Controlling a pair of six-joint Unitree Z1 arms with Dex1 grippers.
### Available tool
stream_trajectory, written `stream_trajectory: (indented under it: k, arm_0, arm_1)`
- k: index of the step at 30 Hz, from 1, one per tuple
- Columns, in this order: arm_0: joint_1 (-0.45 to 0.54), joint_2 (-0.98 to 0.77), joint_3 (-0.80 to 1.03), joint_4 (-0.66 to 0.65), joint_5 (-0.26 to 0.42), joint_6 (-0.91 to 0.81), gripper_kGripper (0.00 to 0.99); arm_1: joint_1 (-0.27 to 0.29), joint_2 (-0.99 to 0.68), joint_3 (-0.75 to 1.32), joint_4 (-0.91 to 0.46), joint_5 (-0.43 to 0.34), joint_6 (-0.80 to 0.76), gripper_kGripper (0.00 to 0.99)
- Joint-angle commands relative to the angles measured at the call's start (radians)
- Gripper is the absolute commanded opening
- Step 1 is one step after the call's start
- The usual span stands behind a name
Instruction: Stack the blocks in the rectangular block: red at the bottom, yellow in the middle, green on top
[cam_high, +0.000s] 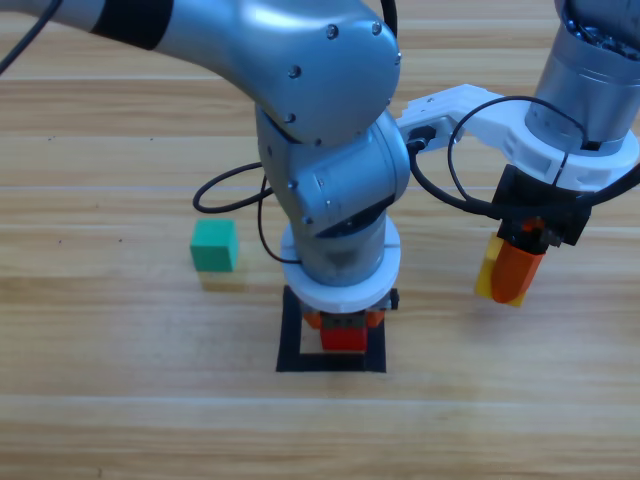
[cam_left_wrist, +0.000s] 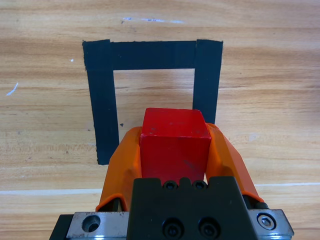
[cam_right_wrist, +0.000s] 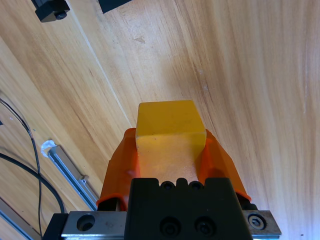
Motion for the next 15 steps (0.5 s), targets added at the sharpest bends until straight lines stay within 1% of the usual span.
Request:
stream_trajectory:
  k: [1,15]
  arm_0:
    - [0.021,0.042,-0.014,0.033,-0.011,0.006,0.0]
    - [0.072,0.051,-0.035,0.073,-0.043,0.033,0.0]
  arm_1:
    - [0.026,0.006,0.024,-0.019,0.01,-0.012,0.014]
    - [0.026,0.006,0.025,-0.019,0.013,-0.012,0.014]
